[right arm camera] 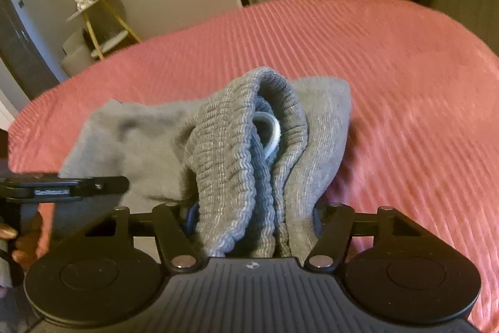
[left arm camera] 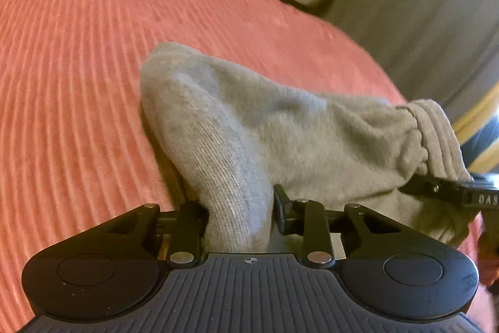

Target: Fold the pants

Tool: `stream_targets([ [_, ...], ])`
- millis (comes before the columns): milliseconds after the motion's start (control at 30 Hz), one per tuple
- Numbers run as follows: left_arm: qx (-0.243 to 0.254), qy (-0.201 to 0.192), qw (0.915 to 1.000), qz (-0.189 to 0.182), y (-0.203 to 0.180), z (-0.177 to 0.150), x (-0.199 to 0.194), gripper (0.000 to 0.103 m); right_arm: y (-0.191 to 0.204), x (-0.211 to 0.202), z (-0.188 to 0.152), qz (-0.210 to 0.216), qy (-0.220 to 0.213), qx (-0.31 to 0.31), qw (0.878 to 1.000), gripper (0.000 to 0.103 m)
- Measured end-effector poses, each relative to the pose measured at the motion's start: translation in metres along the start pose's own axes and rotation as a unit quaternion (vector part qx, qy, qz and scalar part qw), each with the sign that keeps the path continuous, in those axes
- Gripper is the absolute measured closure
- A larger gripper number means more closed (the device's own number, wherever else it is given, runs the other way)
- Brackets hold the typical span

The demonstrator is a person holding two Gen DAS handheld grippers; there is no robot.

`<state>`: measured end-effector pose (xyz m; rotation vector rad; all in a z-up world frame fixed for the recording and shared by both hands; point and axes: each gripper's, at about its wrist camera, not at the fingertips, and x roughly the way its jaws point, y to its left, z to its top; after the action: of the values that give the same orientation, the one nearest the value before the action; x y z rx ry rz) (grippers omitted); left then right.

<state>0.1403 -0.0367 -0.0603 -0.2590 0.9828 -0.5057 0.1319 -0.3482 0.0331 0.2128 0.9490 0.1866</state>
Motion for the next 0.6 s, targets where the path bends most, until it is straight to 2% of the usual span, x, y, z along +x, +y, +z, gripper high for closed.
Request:
stream_targets([
  [67,-0.005,-0.011,0.9999,-0.004,-0.002,0.005,-0.007,0.074,0.006,-0.010,0.010,0.014,-0.013,0.006,1.000,0.041],
  [200,0.014,-0.050,0.9987,-0.001,-0.013,0.031,-0.025,0.074,0.024,-0.025,0.036,0.042,-0.046,-0.005,0.998,0.042],
  [300,0.011,-0.084,0.9962,0.016,-0.012,0.062,-0.036,0.073,0.039,-0.020,0.063,0.035,-0.073,-0.029,0.996,0.041],
  [433,0.003,-0.118,0.9920,0.045,0.004,0.096,-0.036,0.073,0.043,0.011,0.107,0.054,-0.083,-0.015,0.995,0.041],
  [600,-0.015,-0.109,0.9899,0.089,0.036,0.121,0.000,0.070,0.047,0.071,0.139,0.060,-0.082,-0.014,0.995,0.040],
])
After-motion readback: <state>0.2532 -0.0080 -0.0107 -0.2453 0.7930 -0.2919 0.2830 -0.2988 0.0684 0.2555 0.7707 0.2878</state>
